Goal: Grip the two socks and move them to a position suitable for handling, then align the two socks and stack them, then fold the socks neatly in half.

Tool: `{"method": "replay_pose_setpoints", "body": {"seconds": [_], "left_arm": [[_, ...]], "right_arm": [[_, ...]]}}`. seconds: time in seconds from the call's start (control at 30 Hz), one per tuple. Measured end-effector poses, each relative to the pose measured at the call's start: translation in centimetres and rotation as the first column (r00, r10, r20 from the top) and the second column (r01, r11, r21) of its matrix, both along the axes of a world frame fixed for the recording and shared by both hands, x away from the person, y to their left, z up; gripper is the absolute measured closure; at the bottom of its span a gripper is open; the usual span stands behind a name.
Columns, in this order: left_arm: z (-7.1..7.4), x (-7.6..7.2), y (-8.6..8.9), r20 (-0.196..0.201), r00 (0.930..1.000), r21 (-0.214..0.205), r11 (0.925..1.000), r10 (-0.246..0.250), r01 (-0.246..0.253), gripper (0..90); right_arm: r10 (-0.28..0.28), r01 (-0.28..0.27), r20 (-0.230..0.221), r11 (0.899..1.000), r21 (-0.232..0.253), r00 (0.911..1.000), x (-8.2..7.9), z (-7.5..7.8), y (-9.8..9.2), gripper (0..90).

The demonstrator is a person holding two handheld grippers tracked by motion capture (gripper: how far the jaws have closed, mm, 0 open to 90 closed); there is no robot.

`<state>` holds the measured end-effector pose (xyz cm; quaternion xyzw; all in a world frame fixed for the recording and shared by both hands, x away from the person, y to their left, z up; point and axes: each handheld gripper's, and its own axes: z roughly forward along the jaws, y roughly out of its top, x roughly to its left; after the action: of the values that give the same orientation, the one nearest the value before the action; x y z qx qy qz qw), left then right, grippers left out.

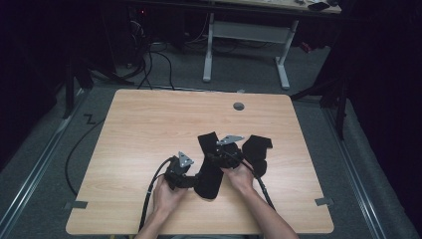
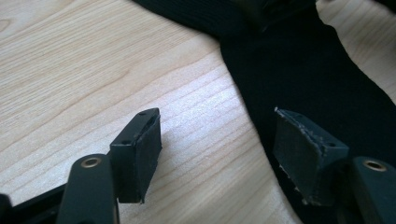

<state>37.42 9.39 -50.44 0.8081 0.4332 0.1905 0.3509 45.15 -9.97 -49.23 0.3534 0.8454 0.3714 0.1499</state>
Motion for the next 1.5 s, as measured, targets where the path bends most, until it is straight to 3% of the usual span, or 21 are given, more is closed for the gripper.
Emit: {"method": "replay_pose_setpoints", "body": {"seconds": [0.07, 0.3, 0.57, 0.73, 0.83, 0.93, 1.03, 1.13, 1.17, 1.27, 1.5], "left_arm": [[0.0, 0.0, 0.0, 0.003, 1.0000, 0.001, 1.0000, 0.002, -0.002, 32.0], [0.1, 0.1, -0.1, -0.007, 0.9999, 0.002, 1.0000, 0.009, -0.009, 31.8], [0.0, 0.4, 0.1, -0.007, 0.9997, -0.017, 0.9995, 0.025, -0.025, 31.9], [0.0, 0.3, 1.7, 0.008, 0.9972, -0.080, 0.9941, 0.074, -0.073, 33.0], [0.1, 0.4, 2.6, 0.008, 0.9954, -0.072, 0.9929, 0.095, -0.094, 33.1], [0.1, 0.4, 3.9, 0.003, 0.9915, -0.068, 0.9893, 0.130, -0.129, 33.1], [0.1, 0.3, 5.3, 0.002, 0.9871, -0.063, 0.9851, 0.160, -0.160, 33.3], [0.1, 0.2, 6.6, 0.006, 0.9816, -0.056, 0.9801, 0.191, -0.190, 33.8], [0.1, 0.1, 7.6, 0.003, 0.9766, -0.056, 0.9751, 0.215, -0.215, 33.8], [0.1, 0.1, 8.7, -0.003, 0.9707, -0.054, 0.9692, 0.240, -0.240, 33.9], [-0.2, 0.6, 10.4, 0.011, 0.9581, -0.041, 0.9574, 0.286, -0.286, 34.4]], "right_arm": [[-0.013, 0.013, -0.009, 1.000, -0.016, 0.9999, 0.3, -0.5, 0.4, 54.2], [-0.114, 0.114, 0.042, 0.993, -0.015, 0.9926, 1.3, -1.1, 0.2, 57.6], [-0.118, 0.118, 0.047, 0.993, -0.003, 0.9919, 1.7, -1.2, -0.3, 55.8], [-0.115, 0.114, 0.025, 0.993, 0.027, 0.9931, 1.2, -0.6, -1.0, 50.3], [-0.104, 0.103, 0.024, 0.994, 0.042, 0.9942, 0.4, 0.0, -1.7, 50.1], [-0.094, 0.092, 0.044, 0.995, 0.046, 0.9946, -0.2, 0.8, -2.5, 50.3], [-0.084, 0.081, 0.038, 0.993, 0.085, 0.9957, -0.8, 1.6, -3.5, 49.9], [-0.085, 0.082, 0.036, 0.992, 0.093, 0.9957, -1.1, 1.7, -4.1, 50.3], [-0.095, 0.092, 0.039, 0.992, 0.083, 0.9947, -1.3, 1.6, -4.5, 51.1], [-0.108, 0.104, 0.044, 0.991, 0.078, 0.9932, -1.4, 1.5, -5.3, 51.2], [-0.177, 0.171, 0.069, 0.982, 0.074, 0.9819, -2.2, 1.6, -8.9, 51.6]]}}
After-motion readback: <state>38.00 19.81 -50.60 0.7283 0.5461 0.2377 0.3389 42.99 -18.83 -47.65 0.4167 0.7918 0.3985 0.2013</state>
